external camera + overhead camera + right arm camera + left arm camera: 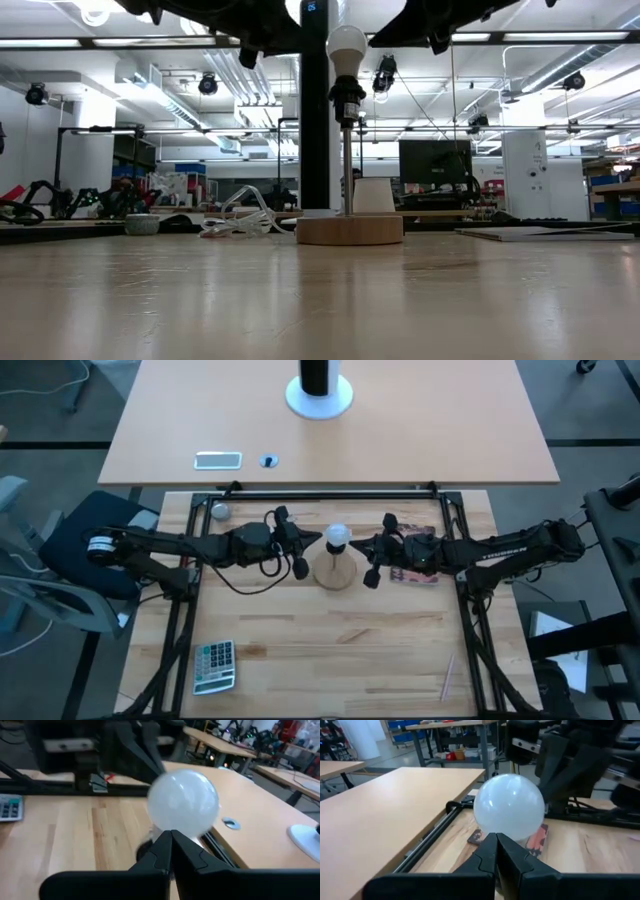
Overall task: Screw lightbulb
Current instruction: Insert the lightbulb into the lamp
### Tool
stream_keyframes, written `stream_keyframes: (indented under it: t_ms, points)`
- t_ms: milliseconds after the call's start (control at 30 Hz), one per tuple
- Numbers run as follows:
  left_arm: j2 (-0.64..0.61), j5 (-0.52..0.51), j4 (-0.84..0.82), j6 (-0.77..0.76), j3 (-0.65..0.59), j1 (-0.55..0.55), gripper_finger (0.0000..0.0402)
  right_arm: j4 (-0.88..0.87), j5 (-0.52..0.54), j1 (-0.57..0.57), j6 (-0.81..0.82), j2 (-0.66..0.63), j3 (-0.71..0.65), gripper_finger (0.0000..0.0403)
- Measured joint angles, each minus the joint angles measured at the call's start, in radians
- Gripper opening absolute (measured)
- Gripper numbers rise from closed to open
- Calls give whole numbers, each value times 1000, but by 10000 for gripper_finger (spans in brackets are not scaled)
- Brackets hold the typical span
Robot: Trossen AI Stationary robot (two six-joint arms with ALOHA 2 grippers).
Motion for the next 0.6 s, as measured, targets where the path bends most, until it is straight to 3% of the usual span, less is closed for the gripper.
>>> stream_keyframes:
  t_ms: [200,467,600]
  points:
    - [-30,82,-12,-3,0,-1,0,-41,89,-12,-12,-13,0,2]
    - [8,103,45,7,0,0,0,37,17,-68,-46,7,0,2]
    - [30,57,59,7,0,6,0,61,-5,-69,-48,16,0,2]
